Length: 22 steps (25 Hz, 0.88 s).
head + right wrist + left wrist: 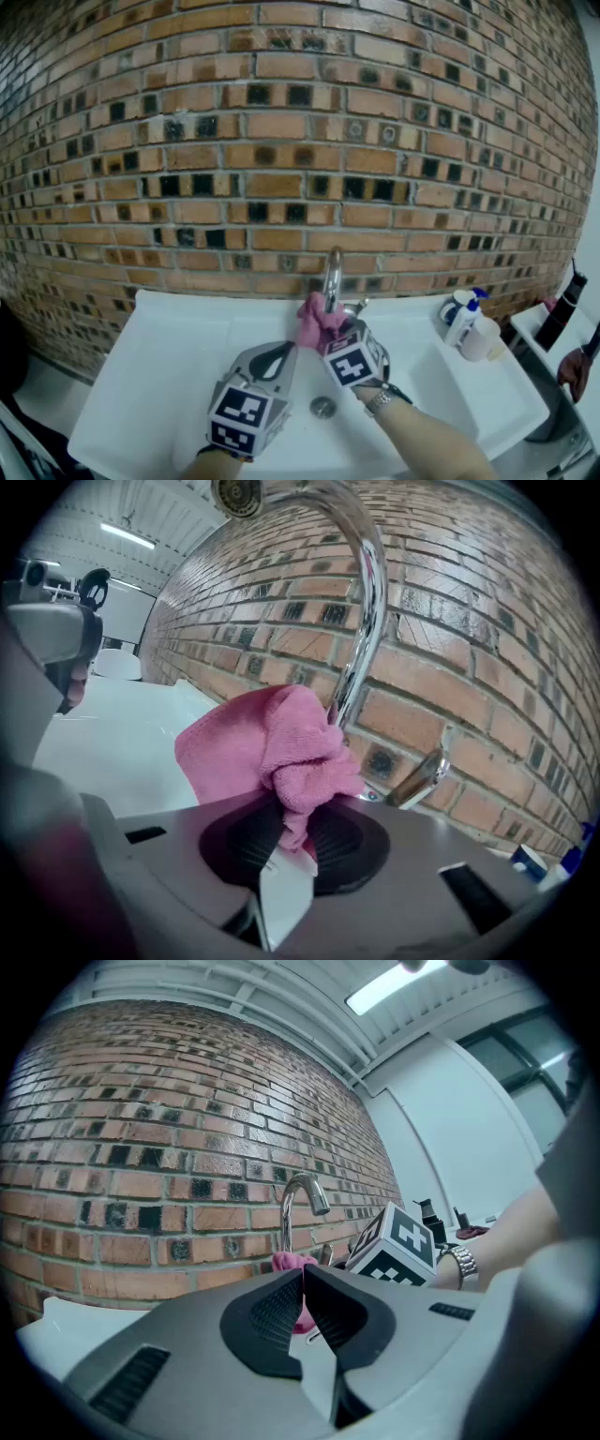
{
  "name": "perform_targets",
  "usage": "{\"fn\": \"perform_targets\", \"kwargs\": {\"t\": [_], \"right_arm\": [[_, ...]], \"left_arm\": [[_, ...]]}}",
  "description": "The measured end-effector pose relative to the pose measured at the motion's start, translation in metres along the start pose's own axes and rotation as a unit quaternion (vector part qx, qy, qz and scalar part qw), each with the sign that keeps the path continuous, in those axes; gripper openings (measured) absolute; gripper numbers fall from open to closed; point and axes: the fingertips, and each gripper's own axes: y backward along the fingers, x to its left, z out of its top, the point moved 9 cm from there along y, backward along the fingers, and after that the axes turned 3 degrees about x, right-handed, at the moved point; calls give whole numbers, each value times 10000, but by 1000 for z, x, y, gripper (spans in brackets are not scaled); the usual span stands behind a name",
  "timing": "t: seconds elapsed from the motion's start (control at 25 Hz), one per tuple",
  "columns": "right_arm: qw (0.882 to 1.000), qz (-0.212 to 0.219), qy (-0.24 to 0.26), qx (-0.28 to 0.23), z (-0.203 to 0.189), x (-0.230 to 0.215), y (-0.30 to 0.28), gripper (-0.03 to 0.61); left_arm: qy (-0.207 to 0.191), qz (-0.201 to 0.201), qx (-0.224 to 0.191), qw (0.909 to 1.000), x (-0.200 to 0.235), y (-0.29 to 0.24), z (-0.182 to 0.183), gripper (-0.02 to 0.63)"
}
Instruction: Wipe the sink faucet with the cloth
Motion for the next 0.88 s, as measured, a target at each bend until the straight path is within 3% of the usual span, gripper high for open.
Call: {"fn": "perform_targets", "kwargs": {"t": [0.2, 0.72, 0.88], "right_arm": [[9998, 202, 89, -1, 0, 5, -4, 55], [9998, -94, 108, 129, -6, -9, 2, 55], [9998, 42, 70, 202, -15, -9, -2, 55]], "left_arm": [[2, -8, -10, 10000, -1, 0, 1, 11], [-7, -43, -8, 10000, -1, 0, 1, 11], [-8, -41, 2, 10000, -1, -1, 1, 11]]}}
